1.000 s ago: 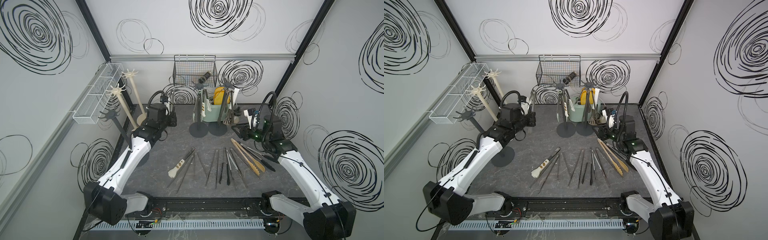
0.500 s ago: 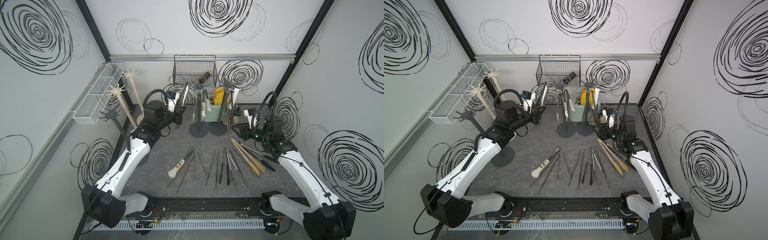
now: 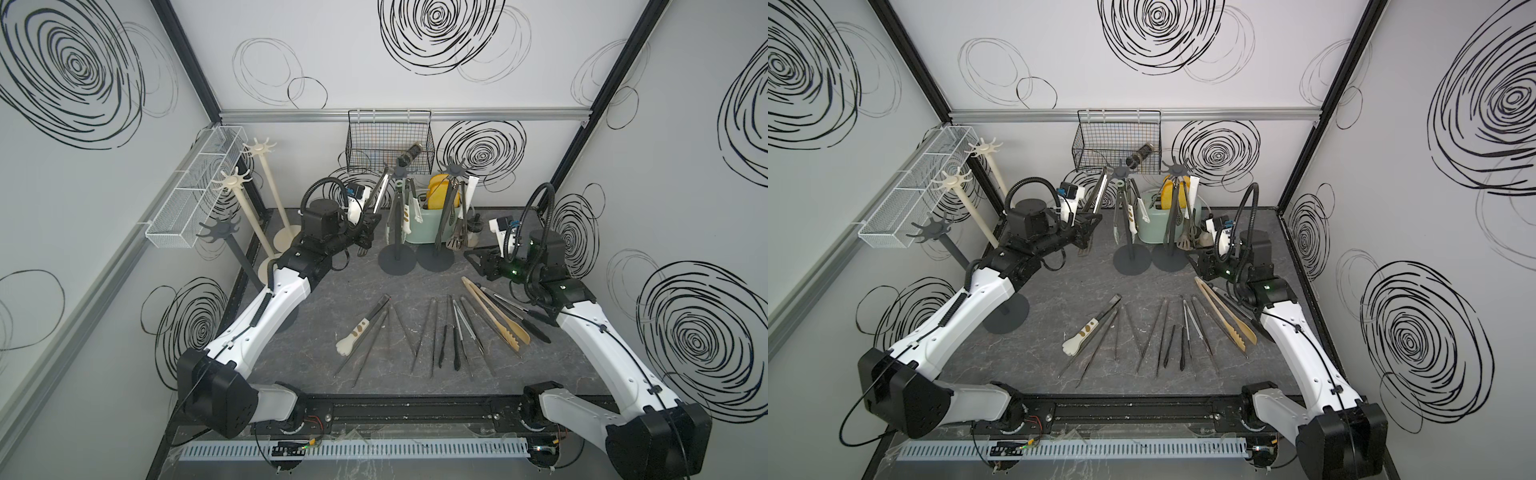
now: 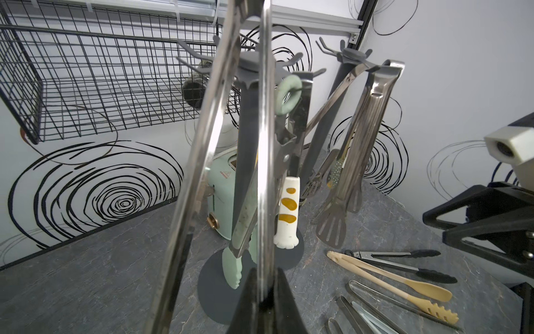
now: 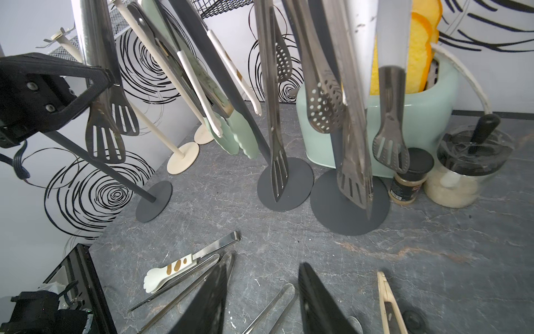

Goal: Hang food tongs on kitchen utensil racks
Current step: Hang the food tongs on the rack.

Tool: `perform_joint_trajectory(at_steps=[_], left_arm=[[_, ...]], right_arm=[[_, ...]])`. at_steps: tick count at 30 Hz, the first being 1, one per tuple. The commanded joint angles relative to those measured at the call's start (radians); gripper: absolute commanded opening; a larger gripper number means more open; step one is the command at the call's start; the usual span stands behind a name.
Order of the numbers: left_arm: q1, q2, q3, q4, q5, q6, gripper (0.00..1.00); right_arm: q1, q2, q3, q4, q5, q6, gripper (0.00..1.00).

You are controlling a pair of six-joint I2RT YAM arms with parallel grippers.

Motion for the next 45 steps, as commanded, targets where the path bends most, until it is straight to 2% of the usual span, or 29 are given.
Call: perform_joint_trajectory(at_steps=[1,45], left_arm=[[-0.009,0.005,0.036,0.072,-0.003,0.036,0.00],[-0.046,0.119,-0.139,0.184,-0.069,0.049,0.00]], right_arm=[[-0.004,0.002,-0.002,0.016,-0.011,-0.002,0.43],[-0.005,-0.005,-0.001,0.003,-0.009,-0.003,0.44]])
